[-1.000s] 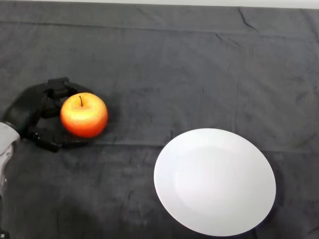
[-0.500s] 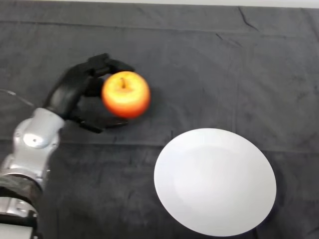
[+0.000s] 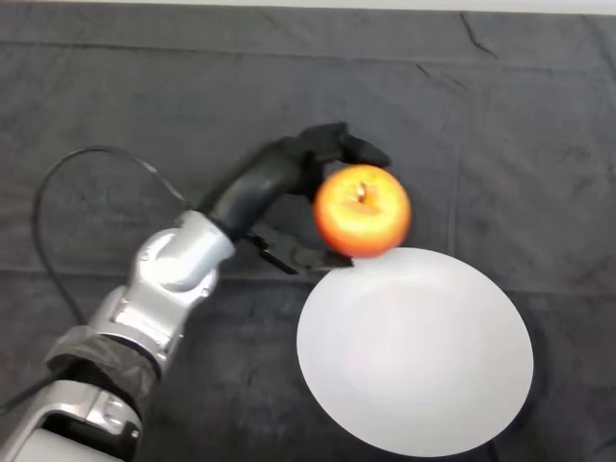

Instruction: Move the apple to the plate

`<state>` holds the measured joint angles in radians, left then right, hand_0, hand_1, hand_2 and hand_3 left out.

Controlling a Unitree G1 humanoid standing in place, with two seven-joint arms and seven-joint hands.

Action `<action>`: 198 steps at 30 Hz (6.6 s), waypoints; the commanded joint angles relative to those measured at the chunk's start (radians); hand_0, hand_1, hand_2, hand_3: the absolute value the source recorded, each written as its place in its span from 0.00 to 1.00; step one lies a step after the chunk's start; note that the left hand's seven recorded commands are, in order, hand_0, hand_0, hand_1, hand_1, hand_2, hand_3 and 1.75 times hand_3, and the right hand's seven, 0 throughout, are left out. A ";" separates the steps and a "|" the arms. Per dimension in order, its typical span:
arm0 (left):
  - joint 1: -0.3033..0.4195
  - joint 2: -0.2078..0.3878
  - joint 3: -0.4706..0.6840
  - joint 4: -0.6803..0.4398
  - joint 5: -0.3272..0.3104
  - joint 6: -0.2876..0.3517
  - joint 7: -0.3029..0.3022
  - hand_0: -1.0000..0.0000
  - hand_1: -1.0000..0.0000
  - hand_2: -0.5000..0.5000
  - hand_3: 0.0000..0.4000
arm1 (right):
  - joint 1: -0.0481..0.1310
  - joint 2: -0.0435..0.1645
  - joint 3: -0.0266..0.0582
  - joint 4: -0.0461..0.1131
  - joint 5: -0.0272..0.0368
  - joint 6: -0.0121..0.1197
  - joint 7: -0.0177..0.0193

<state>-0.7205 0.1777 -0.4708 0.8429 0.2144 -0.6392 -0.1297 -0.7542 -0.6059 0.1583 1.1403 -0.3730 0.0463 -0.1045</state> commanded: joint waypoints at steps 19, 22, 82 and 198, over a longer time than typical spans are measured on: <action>0.006 0.026 -0.246 0.113 0.009 0.020 0.017 0.12 0.38 0.37 0.88 | 0.033 -0.001 -0.0082 0.012 0.0075 0.006 0.0045; -0.001 0.029 -0.260 0.129 0.016 0.022 0.017 0.55 1.00 0.28 0.45 | 0.033 -0.001 -0.0081 0.013 0.0073 0.006 0.0044; -0.004 0.385 0.223 0.227 -0.197 -0.170 -0.039 1.00 1.00 0.50 0.00 | 0.029 0.000 -0.0075 0.020 0.0063 0.003 0.0033; 0.199 0.586 0.755 0.337 -0.320 0.095 0.303 1.00 1.00 0.50 0.00 | 0.027 0.000 -0.0065 0.026 0.0061 0.000 0.0022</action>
<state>-0.5579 0.7313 0.2556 1.2055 -0.1284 -0.5553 0.1554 -0.7544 -0.6021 0.1595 1.1427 -0.3733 0.0458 -0.1045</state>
